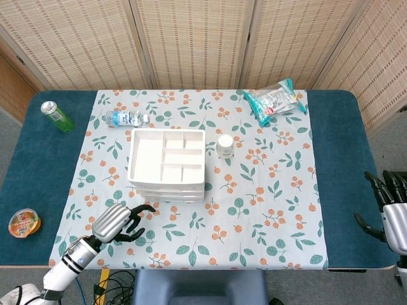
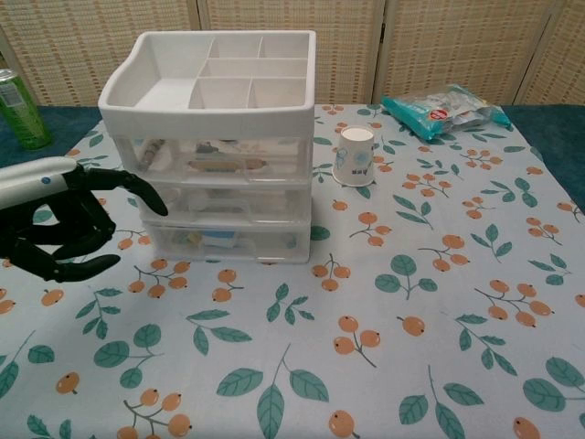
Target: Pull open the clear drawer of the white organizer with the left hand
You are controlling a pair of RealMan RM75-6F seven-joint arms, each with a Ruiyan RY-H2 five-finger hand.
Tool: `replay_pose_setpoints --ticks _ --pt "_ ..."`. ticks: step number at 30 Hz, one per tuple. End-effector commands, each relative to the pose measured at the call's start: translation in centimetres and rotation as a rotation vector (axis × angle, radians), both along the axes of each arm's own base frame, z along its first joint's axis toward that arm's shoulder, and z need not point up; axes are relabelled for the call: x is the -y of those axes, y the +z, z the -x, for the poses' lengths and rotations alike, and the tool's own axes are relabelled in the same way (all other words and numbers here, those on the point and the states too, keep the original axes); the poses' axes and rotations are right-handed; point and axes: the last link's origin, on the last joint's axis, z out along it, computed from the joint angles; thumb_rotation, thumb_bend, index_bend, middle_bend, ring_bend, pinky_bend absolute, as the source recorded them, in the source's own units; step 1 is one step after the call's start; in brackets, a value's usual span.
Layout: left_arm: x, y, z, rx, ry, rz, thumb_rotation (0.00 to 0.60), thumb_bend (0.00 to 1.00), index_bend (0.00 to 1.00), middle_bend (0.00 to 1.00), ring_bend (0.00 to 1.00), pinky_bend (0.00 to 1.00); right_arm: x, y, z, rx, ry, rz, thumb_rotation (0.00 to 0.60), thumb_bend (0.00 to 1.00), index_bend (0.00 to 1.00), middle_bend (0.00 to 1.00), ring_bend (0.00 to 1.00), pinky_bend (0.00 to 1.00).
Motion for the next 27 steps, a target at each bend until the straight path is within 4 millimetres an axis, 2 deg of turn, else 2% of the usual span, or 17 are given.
replay_pose_setpoints --ticks 1,9,18,27 --pt "-0.5 -1.9 -0.6 0.058 0.028 0.054 0.6 0.41 0.19 0.89 0.95 1.0 0.0 0.0 0.0 0.0 -0.002 0.0 0.6 0.28 0.04 0.18 0.08 0.04" --pt "-0.6 -4.8 -1.5 0.158 0.074 0.119 0.6 0.43 0.1 0.9 0.97 1.0 0.2 -0.4 0.1 0.002 -0.009 -0.014 0.6 0.28 0.04 0.18 0.08 0.04" --pt "-0.5 -6.3 -1.9 0.257 0.153 0.138 0.6 0.43 0.08 0.9 0.97 1.0 0.6 -0.1 -0.2 -0.008 0.004 -0.002 0.6 0.28 0.04 0.18 0.08 0.04" --pt "-0.3 -6.5 -1.9 0.33 0.191 0.123 0.6 0.43 0.07 0.9 0.97 1.0 0.8 0.2 -0.7 -0.019 0.01 0.005 0.6 0.28 0.04 0.18 0.08 0.04"
